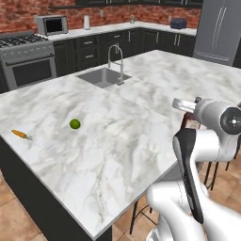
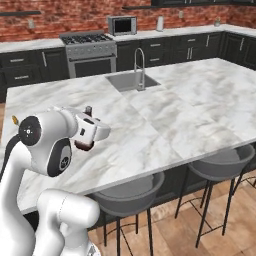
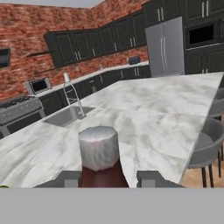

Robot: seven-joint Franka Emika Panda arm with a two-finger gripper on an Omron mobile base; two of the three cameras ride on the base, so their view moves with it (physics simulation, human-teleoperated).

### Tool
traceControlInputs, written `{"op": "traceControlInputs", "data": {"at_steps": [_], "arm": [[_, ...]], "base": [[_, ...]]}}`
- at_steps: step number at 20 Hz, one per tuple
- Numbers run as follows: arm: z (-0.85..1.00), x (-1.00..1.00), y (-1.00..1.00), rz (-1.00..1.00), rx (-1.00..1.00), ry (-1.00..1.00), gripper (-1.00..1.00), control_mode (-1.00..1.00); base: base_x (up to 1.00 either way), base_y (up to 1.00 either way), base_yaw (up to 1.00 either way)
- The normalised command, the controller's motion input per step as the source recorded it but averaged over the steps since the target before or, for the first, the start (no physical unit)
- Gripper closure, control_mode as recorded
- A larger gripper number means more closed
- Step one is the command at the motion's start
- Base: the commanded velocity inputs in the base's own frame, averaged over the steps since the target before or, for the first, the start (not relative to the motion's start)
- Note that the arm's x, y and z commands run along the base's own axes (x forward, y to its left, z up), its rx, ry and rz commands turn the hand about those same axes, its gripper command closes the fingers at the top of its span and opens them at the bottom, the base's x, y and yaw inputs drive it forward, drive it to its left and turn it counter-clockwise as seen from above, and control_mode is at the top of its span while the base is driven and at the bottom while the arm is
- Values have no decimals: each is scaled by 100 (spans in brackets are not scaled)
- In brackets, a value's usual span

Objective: Move the ketchup and ketchup from the cabinet to the dining counter.

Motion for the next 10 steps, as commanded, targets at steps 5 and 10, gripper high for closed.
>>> {"op": "traceControlInputs", "data": {"at_steps": [5,10], "arm": [[-1,11,-23,25,14,20,100,-100],[-5,13,-35,41,14,17,100,-100]], "base": [[2,-3,2],[0,0,0]]}}
